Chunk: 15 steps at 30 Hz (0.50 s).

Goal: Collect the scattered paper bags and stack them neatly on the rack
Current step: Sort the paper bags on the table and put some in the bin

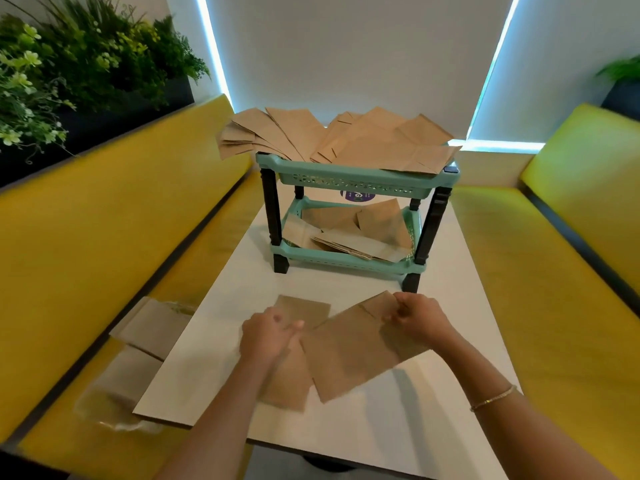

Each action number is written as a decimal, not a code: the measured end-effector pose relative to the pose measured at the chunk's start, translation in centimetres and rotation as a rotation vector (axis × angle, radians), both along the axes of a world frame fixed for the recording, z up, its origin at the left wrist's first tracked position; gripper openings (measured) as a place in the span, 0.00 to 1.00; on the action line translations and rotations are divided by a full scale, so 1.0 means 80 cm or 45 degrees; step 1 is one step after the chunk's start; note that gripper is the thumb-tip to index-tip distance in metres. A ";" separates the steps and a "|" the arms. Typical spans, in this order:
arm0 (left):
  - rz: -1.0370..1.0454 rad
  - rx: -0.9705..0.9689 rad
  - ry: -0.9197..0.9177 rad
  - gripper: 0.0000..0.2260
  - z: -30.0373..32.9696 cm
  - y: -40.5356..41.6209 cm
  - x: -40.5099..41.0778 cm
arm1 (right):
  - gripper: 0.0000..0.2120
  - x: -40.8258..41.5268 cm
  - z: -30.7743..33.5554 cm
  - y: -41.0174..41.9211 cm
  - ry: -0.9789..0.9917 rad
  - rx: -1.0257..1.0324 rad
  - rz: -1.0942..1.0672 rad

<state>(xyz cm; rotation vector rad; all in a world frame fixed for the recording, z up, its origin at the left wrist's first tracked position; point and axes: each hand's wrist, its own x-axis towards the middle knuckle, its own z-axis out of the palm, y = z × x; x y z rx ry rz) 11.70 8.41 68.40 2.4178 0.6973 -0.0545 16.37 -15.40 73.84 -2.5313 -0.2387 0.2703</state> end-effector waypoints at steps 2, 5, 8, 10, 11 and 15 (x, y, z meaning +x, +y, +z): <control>0.101 0.214 0.231 0.28 -0.006 0.004 0.007 | 0.10 -0.001 0.002 -0.018 0.018 -0.051 -0.043; 0.192 0.065 0.310 0.36 -0.014 0.006 0.011 | 0.11 -0.007 0.005 -0.043 0.048 -0.062 -0.079; 0.161 -0.053 0.314 0.36 -0.012 0.007 0.015 | 0.11 -0.016 0.006 -0.064 0.055 -0.046 -0.119; 0.082 0.010 0.328 0.34 -0.004 -0.001 0.016 | 0.12 -0.021 0.007 -0.078 0.052 -0.036 -0.152; 0.056 0.035 0.300 0.31 0.002 -0.007 0.017 | 0.11 -0.023 0.007 -0.086 0.048 -0.036 -0.167; -0.086 -0.023 0.112 0.17 0.041 -0.046 0.023 | 0.10 -0.031 0.020 -0.123 0.041 0.028 -0.235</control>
